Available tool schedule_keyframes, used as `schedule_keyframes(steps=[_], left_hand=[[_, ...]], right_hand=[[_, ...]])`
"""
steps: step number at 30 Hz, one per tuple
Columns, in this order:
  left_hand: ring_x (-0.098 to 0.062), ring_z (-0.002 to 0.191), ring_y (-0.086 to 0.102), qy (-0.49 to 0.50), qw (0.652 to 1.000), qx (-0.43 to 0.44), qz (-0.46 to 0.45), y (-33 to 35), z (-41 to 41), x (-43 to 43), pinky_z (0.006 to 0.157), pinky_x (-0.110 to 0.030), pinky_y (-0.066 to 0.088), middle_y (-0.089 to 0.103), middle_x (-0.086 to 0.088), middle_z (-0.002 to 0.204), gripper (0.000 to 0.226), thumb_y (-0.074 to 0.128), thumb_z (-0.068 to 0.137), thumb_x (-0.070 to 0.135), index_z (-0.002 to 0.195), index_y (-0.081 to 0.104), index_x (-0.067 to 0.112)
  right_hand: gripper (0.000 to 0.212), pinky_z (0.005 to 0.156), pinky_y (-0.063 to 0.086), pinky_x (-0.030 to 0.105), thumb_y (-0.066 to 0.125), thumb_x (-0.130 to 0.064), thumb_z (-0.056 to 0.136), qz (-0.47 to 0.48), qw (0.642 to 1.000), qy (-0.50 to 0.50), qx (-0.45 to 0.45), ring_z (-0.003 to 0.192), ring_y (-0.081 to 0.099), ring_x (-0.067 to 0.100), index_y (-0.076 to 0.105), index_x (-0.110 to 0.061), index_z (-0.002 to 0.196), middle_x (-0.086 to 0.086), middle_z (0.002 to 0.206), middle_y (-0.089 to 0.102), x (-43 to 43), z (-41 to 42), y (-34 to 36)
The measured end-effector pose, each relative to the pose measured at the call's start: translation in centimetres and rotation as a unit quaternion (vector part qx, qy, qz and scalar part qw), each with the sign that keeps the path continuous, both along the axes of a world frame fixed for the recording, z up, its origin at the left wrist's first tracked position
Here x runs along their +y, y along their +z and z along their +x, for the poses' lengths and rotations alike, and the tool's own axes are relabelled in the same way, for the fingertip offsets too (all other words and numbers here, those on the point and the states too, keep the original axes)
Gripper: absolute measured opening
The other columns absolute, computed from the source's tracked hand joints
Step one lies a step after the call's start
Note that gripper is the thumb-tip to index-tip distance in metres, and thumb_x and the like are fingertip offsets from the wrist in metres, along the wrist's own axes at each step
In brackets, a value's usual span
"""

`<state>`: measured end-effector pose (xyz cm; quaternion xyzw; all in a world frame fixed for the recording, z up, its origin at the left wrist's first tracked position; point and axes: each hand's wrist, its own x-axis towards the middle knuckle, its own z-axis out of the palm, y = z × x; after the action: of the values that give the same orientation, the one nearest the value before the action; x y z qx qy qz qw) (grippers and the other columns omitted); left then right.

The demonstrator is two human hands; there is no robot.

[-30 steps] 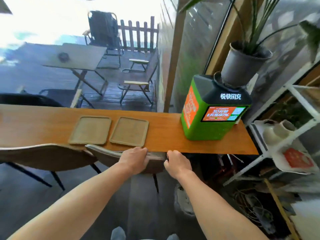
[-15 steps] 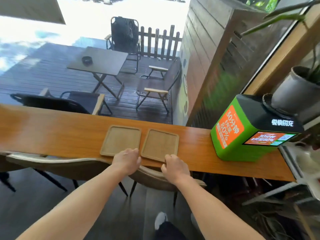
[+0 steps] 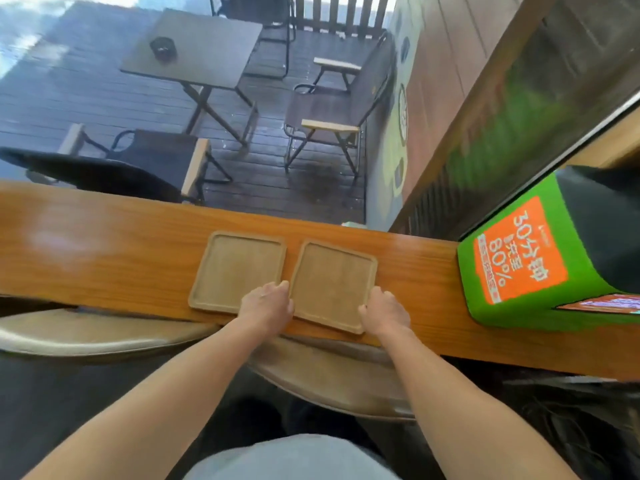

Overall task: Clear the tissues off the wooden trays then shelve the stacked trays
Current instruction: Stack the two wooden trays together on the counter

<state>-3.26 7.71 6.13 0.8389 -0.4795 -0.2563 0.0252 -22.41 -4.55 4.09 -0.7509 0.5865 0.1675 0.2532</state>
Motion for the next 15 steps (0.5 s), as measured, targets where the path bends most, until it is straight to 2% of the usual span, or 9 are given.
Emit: schedule_keyframes(steps=[5, 8, 11, 15], left_hand=[[-0.028, 0.086, 0.060, 0.029, 0.998, 0.027, 0.049, -2.4, 0.5, -1.9, 0.076, -0.043, 0.053, 0.060, -0.008, 0.097, 0.020, 0.042, 0.095, 0.035, 0.098, 0.052, 0.018], [-0.031, 0.096, 0.058, 0.066, 0.993, 0.073, 0.062, -3.8, 0.3, -3.1, 0.085, -0.047, 0.052, 0.058, -0.010, 0.106, 0.019, 0.047, 0.094, 0.032, 0.104, 0.050, 0.016], [-0.033, 0.107, 0.055, 0.119, 0.983, 0.119, 0.071, -4.9, 0.1, -4.1, 0.093, -0.049, 0.049, 0.054, -0.014, 0.117, 0.031, 0.050, 0.094, 0.029, 0.119, 0.049, 0.010], [-0.033, 0.108, 0.055, 0.176, 0.969, 0.154, 0.077, -5.8, -0.4, -4.5, 0.095, -0.048, 0.050, 0.056, -0.016, 0.119, 0.039, 0.052, 0.092, 0.029, 0.124, 0.049, 0.006]], right_hand=[[0.032, 0.078, 0.048, 0.041, 0.041, -0.032, 0.094, 0.051, 0.997, -0.065, 0.008, 0.100, 0.057, 0.030, 0.047, -0.013, 0.119, 0.011, 0.119, 0.056, -0.3, -0.1, -3.1], [0.044, 0.084, 0.046, 0.041, 0.045, -0.035, 0.095, 0.097, 0.986, -0.129, -0.027, 0.110, 0.054, 0.031, 0.043, -0.009, 0.130, 0.013, 0.129, 0.050, -0.2, 0.4, -4.9], [0.053, 0.092, 0.048, 0.042, 0.052, -0.036, 0.094, 0.133, 0.950, -0.272, -0.075, 0.116, 0.052, 0.032, 0.041, -0.006, 0.137, 0.014, 0.137, 0.045, -0.4, 1.2, -5.9], [0.060, 0.101, 0.045, 0.049, 0.055, -0.042, 0.090, 0.152, 0.887, -0.422, -0.108, 0.121, 0.048, 0.035, 0.043, -0.008, 0.138, 0.014, 0.139, 0.045, -0.5, 2.0, -6.3]])
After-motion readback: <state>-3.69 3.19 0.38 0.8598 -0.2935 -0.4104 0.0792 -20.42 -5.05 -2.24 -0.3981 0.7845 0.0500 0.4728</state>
